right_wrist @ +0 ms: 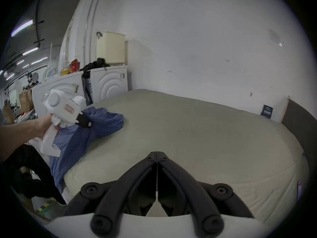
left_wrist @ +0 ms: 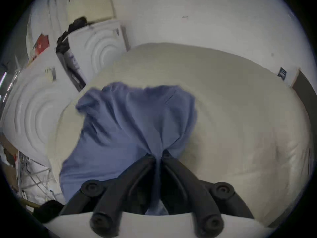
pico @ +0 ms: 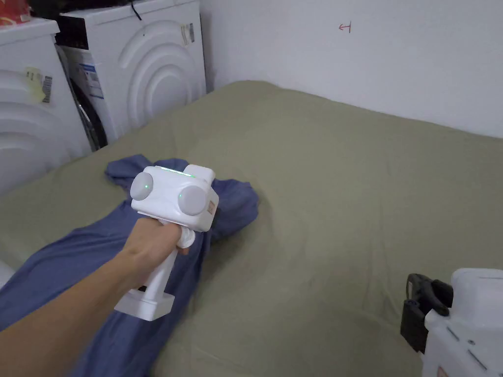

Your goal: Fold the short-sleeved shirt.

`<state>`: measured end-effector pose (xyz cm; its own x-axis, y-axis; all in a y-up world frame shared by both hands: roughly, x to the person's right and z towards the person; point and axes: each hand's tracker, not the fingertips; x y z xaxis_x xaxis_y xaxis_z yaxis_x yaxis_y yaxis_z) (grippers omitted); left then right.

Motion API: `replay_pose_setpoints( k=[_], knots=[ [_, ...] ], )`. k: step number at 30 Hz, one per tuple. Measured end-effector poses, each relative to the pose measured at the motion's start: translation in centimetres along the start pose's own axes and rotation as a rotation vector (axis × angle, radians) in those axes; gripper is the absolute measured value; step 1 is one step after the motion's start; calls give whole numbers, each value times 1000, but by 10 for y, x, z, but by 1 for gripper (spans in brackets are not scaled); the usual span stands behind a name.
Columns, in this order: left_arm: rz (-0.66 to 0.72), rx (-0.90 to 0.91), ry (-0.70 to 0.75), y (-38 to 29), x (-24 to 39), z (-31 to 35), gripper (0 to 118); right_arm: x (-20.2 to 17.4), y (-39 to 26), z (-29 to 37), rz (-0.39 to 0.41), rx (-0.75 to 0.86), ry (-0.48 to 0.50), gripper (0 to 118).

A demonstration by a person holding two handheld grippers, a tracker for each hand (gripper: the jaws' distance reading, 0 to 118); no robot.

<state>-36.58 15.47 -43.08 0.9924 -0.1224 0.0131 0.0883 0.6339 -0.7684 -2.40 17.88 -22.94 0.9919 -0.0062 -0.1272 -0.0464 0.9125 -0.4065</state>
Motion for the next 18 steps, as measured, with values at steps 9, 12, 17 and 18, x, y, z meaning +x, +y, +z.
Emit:
replay_pose_setpoints(
  k=[9,12,17,18],
  knots=[
    [-76,116,-273,37,164,106,0,102,-3,103,-14,41,-212,1],
    [-119,117,-397,38,241,130,1,143,-9,139,-34,44,-303,1],
    [-248,107,-597,17,375,167,1,205,-22,190,-70,34,-461,1],
    [-269,108,-631,10,399,174,1,215,-25,199,-79,34,-487,1]
  ],
)
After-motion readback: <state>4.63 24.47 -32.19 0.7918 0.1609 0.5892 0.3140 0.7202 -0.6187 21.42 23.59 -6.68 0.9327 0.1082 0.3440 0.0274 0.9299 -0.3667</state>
